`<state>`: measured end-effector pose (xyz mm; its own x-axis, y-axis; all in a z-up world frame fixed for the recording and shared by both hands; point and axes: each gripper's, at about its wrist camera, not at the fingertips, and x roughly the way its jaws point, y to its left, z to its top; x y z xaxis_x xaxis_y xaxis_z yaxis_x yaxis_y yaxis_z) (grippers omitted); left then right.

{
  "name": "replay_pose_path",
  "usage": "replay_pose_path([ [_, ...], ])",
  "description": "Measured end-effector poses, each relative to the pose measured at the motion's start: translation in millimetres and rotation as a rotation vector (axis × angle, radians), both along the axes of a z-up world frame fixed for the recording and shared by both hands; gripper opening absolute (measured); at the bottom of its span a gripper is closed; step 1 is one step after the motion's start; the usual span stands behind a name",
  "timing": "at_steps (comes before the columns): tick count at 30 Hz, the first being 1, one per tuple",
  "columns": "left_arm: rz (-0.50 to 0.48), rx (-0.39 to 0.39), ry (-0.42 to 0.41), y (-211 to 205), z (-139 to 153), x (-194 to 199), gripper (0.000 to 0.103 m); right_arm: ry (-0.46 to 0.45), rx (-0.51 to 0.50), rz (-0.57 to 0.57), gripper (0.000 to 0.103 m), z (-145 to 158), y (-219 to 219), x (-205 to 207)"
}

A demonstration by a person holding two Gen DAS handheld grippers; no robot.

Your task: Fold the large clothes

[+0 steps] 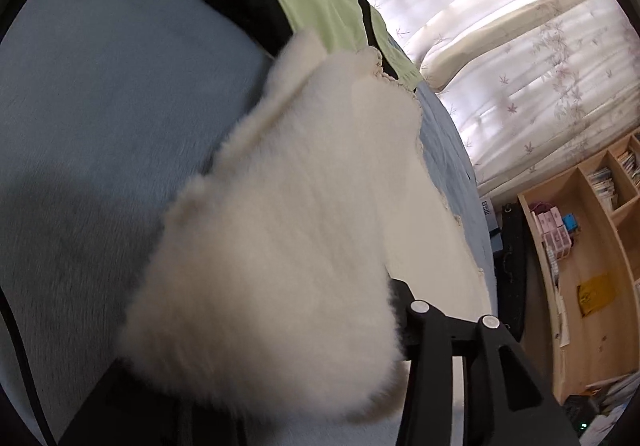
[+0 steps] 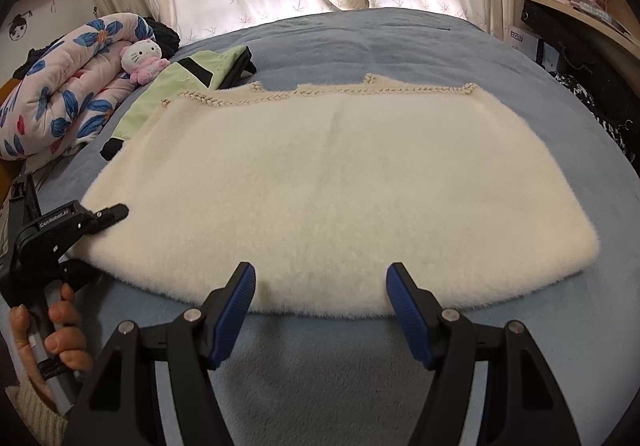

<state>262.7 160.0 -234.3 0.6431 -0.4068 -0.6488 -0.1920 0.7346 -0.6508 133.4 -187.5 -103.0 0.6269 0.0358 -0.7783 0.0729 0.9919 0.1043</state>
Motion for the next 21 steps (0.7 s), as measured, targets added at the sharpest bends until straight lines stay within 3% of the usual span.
replay_pose_path([
  [5, 0.009, 0.001, -0.032, -1.2, -2.7, 13.3, 0.047, -0.004, 0.008, 0.006, 0.068, -0.1, 1.4, 1.1],
  [7, 0.017, -0.013, -0.048, 0.0, -1.0, 10.8, 0.04, -0.011, 0.004, 0.009, 0.068, 1.9, 2.3, 2.1],
  [8, 0.009, -0.006, -0.064, -0.4, 2.4, 8.5, 0.031, -0.02, -0.002, 0.01, 0.067, 4.1, 2.6, 3.2],
  [9, 0.004, 0.006, -0.075, -0.7, 6.8, 6.0, 0.023, -0.032, -0.008, 0.012, 0.058, 7.0, 2.7, 5.3],
  [10, -0.001, 0.031, -0.088, -4.4, 14.3, 4.4, 0.022, -0.038, -0.009, 0.016, 0.051, 9.5, 2.5, 8.8],
  [12, -0.001, 0.089, -0.102, -12.4, 28.2, 2.9, 0.02, -0.036, -0.006, 0.039, 0.025, 14.1, 3.1, 24.0],
  [14, -0.004, 0.159, -0.13, -23.0, 44.8, 1.0, 0.02, -0.047, -0.005, 0.062, 0.016, 17.2, 5.0, 41.6],
  [17, -0.024, 0.286, -0.206, -47.9, 76.8, -3.3, 0.02, -0.056, -0.008, 0.093, 0.016, 14.7, 10.2, 67.8],
  [21, -0.077, 0.398, -0.281, -79.2, 110.7, -4.5, 0.019, 0.063, 0.03, 0.141, 0.016, -20.7, 13.2, 96.7],
])
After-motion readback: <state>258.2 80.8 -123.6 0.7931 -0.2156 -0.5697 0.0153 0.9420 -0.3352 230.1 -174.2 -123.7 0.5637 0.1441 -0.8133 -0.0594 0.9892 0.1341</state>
